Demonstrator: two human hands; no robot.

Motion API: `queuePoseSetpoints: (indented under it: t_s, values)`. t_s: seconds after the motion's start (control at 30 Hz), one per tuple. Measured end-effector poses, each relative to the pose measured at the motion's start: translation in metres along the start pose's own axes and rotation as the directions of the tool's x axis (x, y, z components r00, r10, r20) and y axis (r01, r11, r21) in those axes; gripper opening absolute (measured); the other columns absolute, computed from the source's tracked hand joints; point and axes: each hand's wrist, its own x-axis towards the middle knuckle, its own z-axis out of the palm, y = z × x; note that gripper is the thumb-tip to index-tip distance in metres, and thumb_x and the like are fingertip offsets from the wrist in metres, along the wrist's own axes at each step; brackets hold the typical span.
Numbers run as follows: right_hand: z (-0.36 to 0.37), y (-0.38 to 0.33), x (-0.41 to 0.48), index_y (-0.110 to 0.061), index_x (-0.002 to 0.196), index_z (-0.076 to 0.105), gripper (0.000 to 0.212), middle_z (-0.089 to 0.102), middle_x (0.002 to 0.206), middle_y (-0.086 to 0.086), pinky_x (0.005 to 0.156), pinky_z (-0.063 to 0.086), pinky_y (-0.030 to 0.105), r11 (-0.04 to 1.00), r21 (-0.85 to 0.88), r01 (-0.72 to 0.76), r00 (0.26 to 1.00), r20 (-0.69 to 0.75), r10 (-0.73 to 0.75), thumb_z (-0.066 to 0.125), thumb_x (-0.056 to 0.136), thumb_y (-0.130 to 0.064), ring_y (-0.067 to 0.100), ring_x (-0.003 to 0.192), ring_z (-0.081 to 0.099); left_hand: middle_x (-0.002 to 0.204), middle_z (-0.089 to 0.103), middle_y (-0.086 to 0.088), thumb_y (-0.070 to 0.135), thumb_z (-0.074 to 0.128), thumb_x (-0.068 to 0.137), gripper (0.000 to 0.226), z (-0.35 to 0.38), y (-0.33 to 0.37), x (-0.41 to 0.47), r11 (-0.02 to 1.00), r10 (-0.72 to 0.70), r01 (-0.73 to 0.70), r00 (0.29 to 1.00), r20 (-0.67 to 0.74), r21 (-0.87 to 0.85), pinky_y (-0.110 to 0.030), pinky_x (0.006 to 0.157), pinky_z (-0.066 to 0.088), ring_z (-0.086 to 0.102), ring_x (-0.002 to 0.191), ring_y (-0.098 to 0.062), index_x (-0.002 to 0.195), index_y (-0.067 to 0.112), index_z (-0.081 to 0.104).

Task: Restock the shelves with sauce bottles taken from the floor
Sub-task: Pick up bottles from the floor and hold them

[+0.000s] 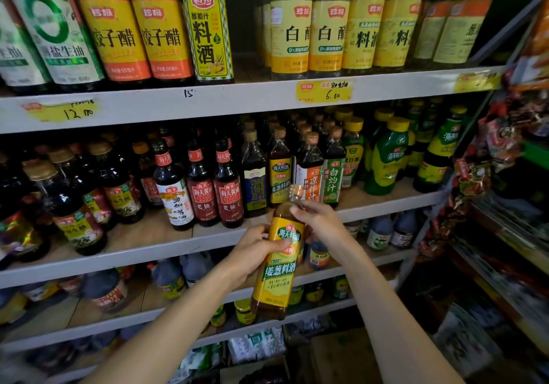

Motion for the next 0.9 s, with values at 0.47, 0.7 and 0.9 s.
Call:
queuePoseSetpoints:
  t_s: [0.47,0.7,0.9]
  values:
    - [-0.003,0.012,-0.004,-0.029,0.092,0.070,0.005,0.074,0.077,-0.014,0.048,0.047,0.016,0.992,-0.116,-0.040,0.999,-0.037,0.036,0.066,0.095,-0.028,0.001,0.067,0.068,0.096,0.077,-0.001,0.025,0.077,0.082,0.035,0.003,-0.016,0.000,0.996,-0.085,0.085,0.996,0.006,0.022,-0.025,0.063,0.056,0.074,0.087,-0.016,0.113,0.016,0.061]
    - [0.003,-0.041,0.015,-0.025,0.124,0.064,0.031,0.070,0.107,-0.010,0.078,0.053,0.035,0.925,-0.340,0.170,0.974,-0.083,-0.210,0.065,0.094,-0.033,0.012,0.097,0.067,0.107,0.074,0.000,0.027,0.077,0.082,0.039,-0.006,0.028,0.026,0.968,0.231,-0.219,0.968,-0.098,0.121,-0.027,0.076,0.055,0.071,0.094,-0.012,0.115,0.022,0.059]
    - [0.017,-0.090,0.036,-0.026,0.108,0.047,0.055,0.063,0.091,-0.011,0.068,0.046,0.030,0.712,-0.659,0.245,0.860,-0.191,-0.472,0.075,0.074,-0.058,0.014,0.084,0.061,0.095,0.067,0.008,0.022,0.080,0.077,0.050,-0.009,0.069,0.062,0.810,0.517,-0.427,0.843,-0.147,0.402,-0.027,0.073,0.054,0.063,0.083,0.008,0.114,0.018,0.047]
